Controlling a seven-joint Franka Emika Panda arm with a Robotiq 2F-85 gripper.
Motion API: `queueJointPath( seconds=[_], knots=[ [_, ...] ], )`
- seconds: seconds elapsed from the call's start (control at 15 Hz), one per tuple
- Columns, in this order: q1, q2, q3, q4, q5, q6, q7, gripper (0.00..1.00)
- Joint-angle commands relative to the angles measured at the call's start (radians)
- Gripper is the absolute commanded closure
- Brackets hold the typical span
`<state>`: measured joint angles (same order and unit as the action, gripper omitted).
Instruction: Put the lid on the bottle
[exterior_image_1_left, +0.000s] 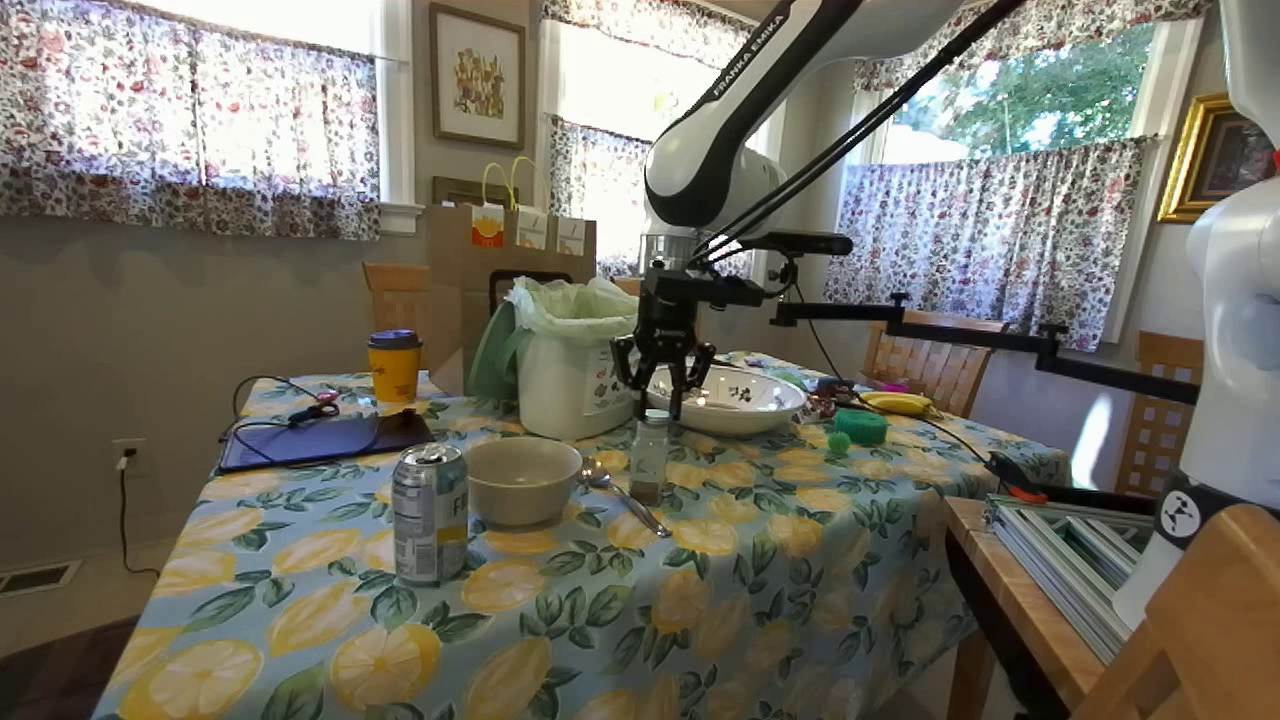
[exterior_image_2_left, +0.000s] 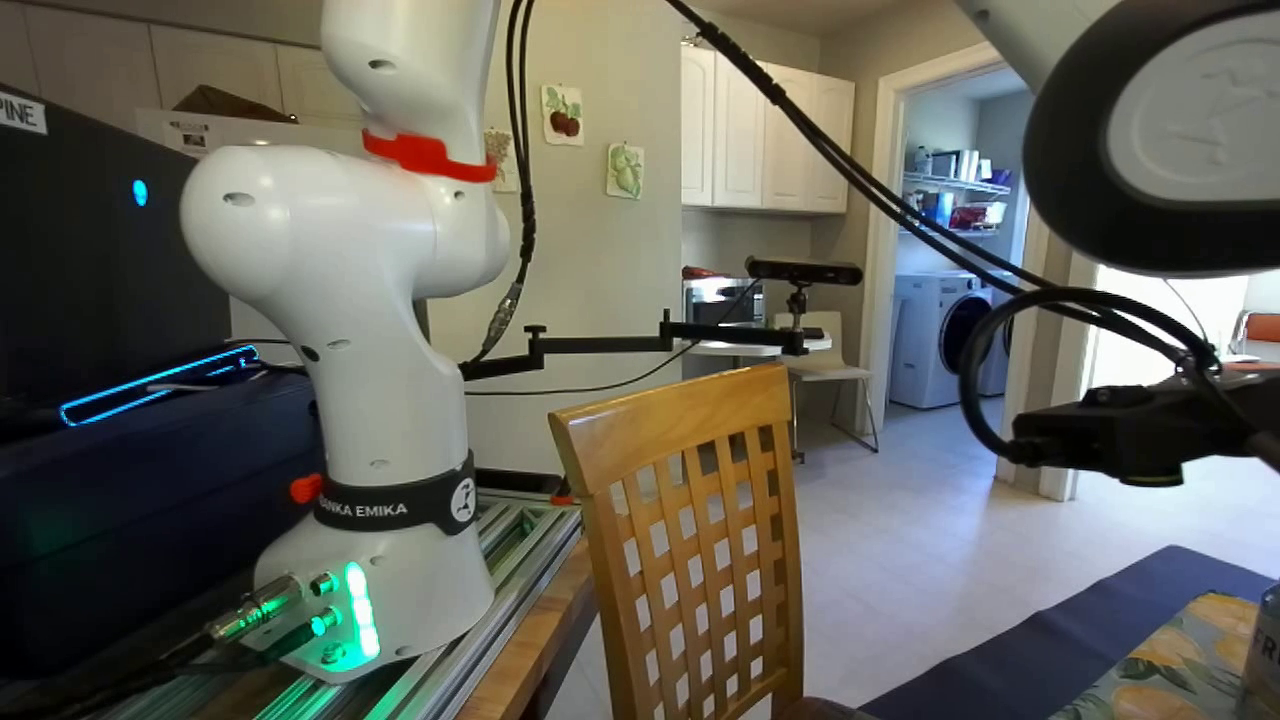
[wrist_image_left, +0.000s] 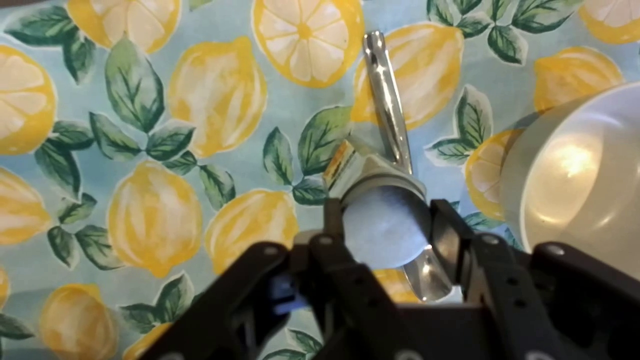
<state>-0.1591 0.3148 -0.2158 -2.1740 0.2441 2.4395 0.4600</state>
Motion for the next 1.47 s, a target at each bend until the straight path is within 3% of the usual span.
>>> queueJointPath(
  seconds=[0.0,1.4],
  knots=[
    [-0.002,-0.005,0.001,-0.021,0.001,0.027,-0.018,0.78],
    [0.006,-0.010,0.003,-0.059,-0.003,0.079,-0.022,0.78]
  ],
)
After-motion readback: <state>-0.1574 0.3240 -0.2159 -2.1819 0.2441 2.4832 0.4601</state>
